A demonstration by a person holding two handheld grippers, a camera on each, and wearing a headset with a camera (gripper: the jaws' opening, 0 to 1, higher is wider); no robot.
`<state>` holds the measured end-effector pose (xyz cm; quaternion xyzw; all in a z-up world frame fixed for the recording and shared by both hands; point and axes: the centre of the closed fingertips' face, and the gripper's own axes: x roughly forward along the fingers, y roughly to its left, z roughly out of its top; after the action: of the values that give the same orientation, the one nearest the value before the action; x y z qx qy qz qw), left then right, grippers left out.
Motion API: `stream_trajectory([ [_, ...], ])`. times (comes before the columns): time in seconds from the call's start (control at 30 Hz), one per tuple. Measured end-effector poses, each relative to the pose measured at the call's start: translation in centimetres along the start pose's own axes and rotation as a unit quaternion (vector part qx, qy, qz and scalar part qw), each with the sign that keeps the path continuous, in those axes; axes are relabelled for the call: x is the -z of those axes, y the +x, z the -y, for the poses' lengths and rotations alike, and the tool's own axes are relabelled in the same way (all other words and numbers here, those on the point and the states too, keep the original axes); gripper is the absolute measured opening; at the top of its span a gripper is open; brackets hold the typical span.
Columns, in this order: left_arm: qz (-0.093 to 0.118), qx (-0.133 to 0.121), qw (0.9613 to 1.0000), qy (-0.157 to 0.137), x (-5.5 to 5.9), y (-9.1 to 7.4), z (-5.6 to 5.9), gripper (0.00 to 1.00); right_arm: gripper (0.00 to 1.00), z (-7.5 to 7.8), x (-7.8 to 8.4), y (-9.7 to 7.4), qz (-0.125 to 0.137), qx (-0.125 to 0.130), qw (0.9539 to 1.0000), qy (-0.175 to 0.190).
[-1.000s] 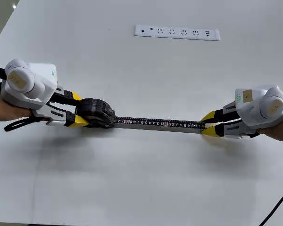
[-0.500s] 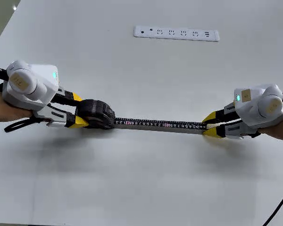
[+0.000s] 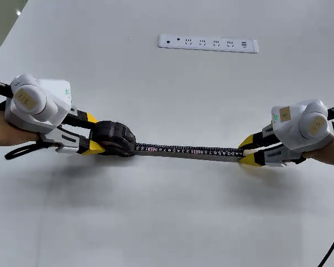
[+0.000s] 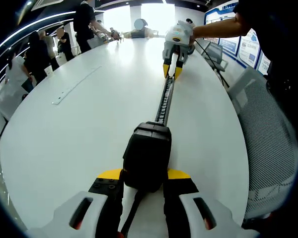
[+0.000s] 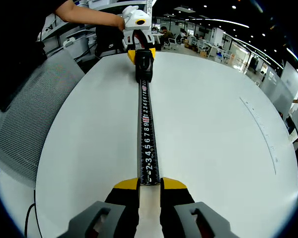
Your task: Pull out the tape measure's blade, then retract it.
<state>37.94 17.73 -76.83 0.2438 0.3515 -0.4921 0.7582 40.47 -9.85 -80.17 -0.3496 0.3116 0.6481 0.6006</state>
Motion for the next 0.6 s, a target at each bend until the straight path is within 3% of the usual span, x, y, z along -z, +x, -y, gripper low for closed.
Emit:
stream_trajectory([
  [0.6,-0.007,-0.005,0.9999,-0.014,-0.1,0.0,-0.17,0.32,0.2,0.1,0.25,-0.5,-0.002,0.007,1.0,0.007],
])
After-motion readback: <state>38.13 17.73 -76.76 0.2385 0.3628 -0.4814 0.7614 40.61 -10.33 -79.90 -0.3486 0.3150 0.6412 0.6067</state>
